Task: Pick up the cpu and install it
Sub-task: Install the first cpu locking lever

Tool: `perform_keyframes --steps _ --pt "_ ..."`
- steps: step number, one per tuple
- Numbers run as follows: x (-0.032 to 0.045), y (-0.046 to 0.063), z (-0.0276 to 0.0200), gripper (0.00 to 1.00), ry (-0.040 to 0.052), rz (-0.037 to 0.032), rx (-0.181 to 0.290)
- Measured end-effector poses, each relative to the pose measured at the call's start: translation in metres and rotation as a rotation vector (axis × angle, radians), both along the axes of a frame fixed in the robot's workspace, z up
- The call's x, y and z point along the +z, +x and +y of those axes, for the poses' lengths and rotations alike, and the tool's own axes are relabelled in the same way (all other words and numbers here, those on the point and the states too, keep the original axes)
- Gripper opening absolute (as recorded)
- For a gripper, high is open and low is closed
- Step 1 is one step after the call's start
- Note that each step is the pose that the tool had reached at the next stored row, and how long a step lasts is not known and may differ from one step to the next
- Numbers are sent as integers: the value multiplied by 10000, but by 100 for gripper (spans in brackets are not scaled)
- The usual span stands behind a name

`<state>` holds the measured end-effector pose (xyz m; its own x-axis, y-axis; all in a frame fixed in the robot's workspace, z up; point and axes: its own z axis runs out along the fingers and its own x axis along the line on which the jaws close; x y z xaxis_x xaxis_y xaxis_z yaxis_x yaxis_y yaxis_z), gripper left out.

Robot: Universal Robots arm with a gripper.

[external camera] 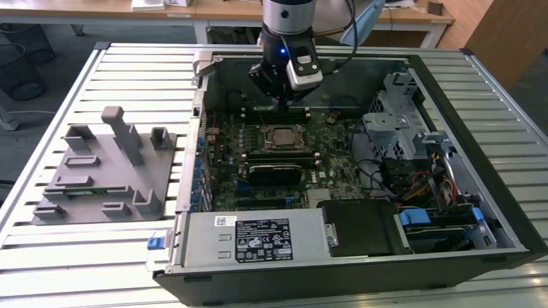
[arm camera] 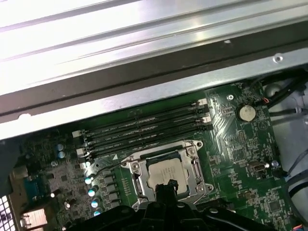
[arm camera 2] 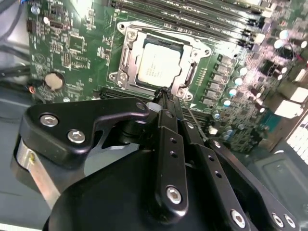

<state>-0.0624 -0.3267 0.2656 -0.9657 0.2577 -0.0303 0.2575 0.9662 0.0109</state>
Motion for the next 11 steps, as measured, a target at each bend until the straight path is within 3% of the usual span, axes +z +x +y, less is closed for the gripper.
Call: perform_keyframes --steps 11 --pt "-10 -5 0 11 -22 43 1528"
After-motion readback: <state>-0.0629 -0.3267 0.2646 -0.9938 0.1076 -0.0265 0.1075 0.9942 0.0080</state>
